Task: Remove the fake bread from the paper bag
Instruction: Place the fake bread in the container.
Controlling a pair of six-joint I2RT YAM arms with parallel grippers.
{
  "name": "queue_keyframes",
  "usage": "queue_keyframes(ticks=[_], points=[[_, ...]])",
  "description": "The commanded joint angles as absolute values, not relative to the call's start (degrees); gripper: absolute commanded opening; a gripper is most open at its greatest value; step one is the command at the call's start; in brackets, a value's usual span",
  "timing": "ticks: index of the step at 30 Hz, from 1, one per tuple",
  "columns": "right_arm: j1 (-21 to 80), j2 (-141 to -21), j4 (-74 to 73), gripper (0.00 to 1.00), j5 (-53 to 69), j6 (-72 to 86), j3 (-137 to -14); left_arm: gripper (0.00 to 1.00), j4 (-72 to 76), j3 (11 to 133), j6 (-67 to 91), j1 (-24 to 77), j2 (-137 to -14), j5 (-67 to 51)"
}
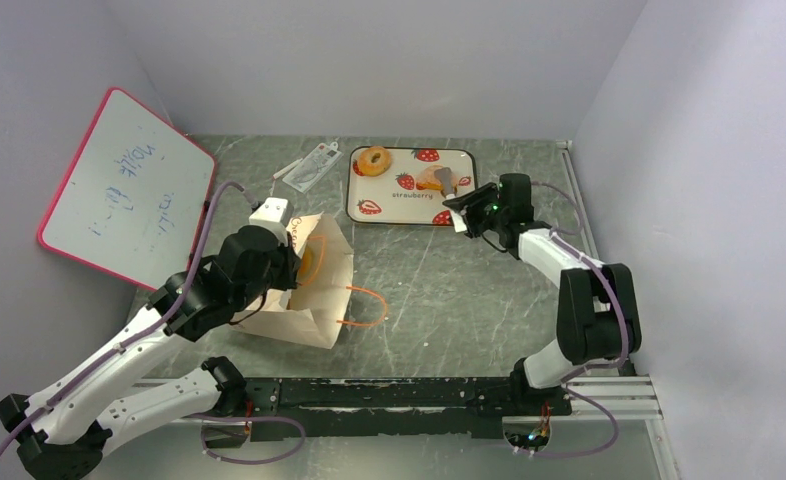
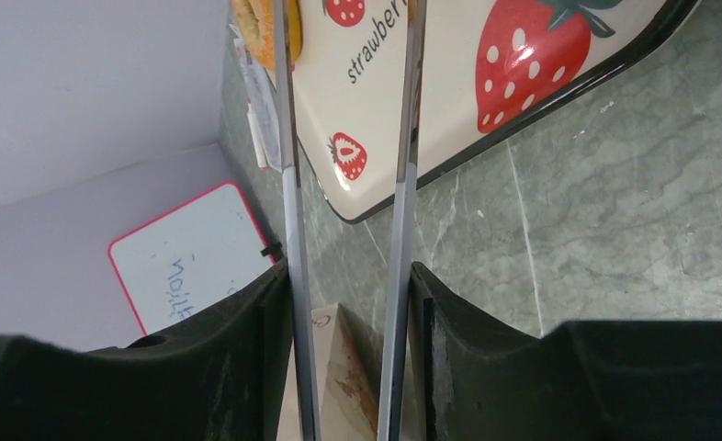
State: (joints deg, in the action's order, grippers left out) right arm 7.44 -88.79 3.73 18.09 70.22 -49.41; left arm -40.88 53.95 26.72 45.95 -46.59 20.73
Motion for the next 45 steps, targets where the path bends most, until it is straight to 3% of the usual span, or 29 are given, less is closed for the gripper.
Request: queue_keyframes(ticks=[1,11,28,35,42,45], points=[[6.85,-85.83,3.0,0.48,16.67,69.13,-48.97,0.07,-38.24,55.07,26.11,45.74,-45.62,19.86],[6.92,-94.83,5.84,0.49,18.17,70.32,-53.83,0.07,-37.65,55.37,26.28,45.84,-45.97,18.78],[6.93,-83.16,0.7,0.44,16.01,65.32,-49.95,0.07,-37.6,55.4,26.28,45.82,-46.12,18.39],[6.94,-80.64,-0.8,0.33,14.14,64.62,-49.09,0.07,-37.59,54.85,26.45,45.88,-45.47,18.33],[6.94,-77.46,-2.28,0.09,12.54,64.44,-47.26,0.07,-37.95,54.32,26.38,45.85,-45.13,18.3],[6.91,-76.52,-2.91,0.05,12.05,64.1,-46.87,0.07,-38.05,54.25,26.05,45.86,-45.24,18.28]])
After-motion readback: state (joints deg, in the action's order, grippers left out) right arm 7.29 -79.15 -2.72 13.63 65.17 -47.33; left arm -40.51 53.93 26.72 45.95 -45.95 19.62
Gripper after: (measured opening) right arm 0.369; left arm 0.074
